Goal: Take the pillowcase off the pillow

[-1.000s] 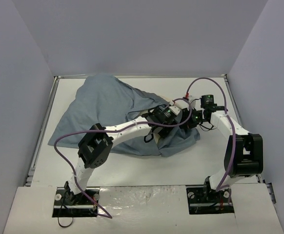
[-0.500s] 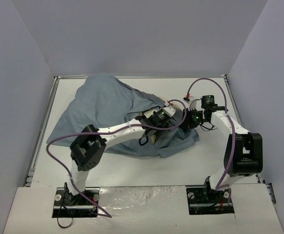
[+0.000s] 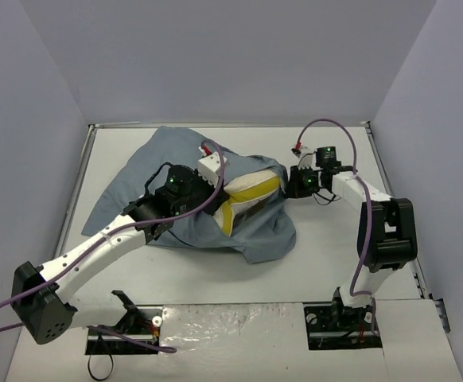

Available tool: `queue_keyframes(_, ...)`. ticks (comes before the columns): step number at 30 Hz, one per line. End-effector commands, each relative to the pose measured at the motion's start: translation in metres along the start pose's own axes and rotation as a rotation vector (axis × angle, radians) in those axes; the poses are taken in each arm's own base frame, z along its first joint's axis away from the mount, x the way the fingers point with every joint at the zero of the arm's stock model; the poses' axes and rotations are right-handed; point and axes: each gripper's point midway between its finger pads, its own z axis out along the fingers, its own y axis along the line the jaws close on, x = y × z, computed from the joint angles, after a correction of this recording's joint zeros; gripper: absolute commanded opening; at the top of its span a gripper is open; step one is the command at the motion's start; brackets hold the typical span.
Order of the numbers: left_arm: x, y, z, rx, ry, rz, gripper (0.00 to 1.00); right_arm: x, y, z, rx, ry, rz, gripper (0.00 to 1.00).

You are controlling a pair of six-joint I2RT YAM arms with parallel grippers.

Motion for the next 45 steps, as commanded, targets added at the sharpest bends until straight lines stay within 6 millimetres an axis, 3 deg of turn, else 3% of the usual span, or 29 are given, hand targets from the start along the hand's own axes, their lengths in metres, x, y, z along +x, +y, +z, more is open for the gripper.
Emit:
queue_keyframes(1,-0.083,-0.011,-0.021,0.14,-0.282,-0.075,0.02,0.009,-0.027,0.016,0.187,0.047,-0.06,0.0)
queue_keyframes(4,-0.112,-0.019,-0.035,0.215,-0.365,-0.13,0.02,0.01,-0.03,0.015,0.208,0.055,-0.056,0.0)
queue_keyframes(6,-0.147,-0.024,-0.053,0.282,-0.482,-0.154,0.02,0.013,-0.036,0.013,0.222,0.061,-0.043,0.0)
queue_keyframes(11,-0.196,-0.022,-0.086,0.386,-0.638,-0.229,0.02,0.02,-0.045,0.015,0.222,0.081,-0.01,0.0)
queue_keyframes(14,-0.207,-0.022,-0.085,0.413,-0.664,-0.295,0.02,0.018,-0.033,0.017,0.14,0.071,0.003,0.0)
queue_keyframes(16,-0.209,-0.017,-0.073,0.423,-0.68,-0.374,0.02,0.013,-0.006,0.015,-0.012,0.051,-0.027,0.0)
queue_keyframes(18,-0.2,-0.007,-0.05,0.423,-0.695,-0.477,0.02,0.009,0.021,0.003,-0.149,0.033,-0.085,0.0)
queue_keyframes(21,-0.18,-0.002,-0.005,0.423,-0.669,-0.569,0.02,-0.001,0.041,-0.023,-0.233,-0.019,-0.146,0.21)
queue_keyframes(22,-0.173,-0.004,0.007,0.421,-0.658,-0.581,0.02,-0.006,0.043,-0.032,-0.235,-0.039,-0.171,0.3)
queue_keyframes(24,-0.154,-0.003,0.045,0.397,-0.621,-0.599,0.02,-0.017,0.048,-0.059,-0.211,-0.086,-0.217,0.4)
queue_keyframes(25,-0.152,-0.014,0.056,0.416,-0.61,-0.599,0.02,-0.023,0.038,-0.072,-0.178,-0.118,-0.239,0.47)
queue_keyframes(26,-0.133,-0.015,0.083,0.405,-0.564,-0.614,0.02,-0.019,0.04,-0.084,-0.172,-0.107,-0.237,0.5)
queue_keyframes(28,-0.135,-0.028,0.1,0.442,-0.576,-0.613,0.02,-0.033,0.037,-0.115,-0.122,-0.165,-0.279,0.58)
queue_keyframes(29,-0.116,-0.028,0.124,0.437,-0.532,-0.638,0.02,-0.033,0.04,-0.128,-0.115,-0.177,-0.284,0.59)
queue_keyframes(31,-0.111,-0.036,0.139,0.467,-0.53,-0.646,0.02,-0.037,0.04,-0.141,-0.1,-0.195,-0.263,0.65)
queue_keyframes(32,-0.102,-0.041,0.154,0.482,-0.508,-0.673,0.02,-0.036,0.041,-0.142,-0.092,-0.192,-0.199,0.69)
queue_keyframes(35,-0.091,-0.052,0.169,0.532,-0.501,-0.707,0.02,-0.03,0.036,-0.13,-0.128,-0.161,0.021,0.8)
queue_keyframes(37,-0.09,-0.059,0.17,0.559,-0.506,-0.704,0.02,-0.031,0.028,-0.119,-0.166,-0.166,0.146,0.84)
queue_keyframes(38,-0.083,-0.063,0.17,0.57,-0.498,-0.7,0.02,-0.031,0.017,-0.114,-0.168,-0.157,0.305,0.85)
queue_keyframes(41,-0.071,-0.066,0.167,0.556,-0.488,-0.678,0.02,-0.035,-0.008,-0.1,-0.1,-0.178,0.434,0.88)
queue_keyframes(45,-0.065,-0.071,0.163,0.552,-0.477,-0.638,0.02,-0.043,-0.016,-0.084,-0.104,-0.24,0.577,0.95)
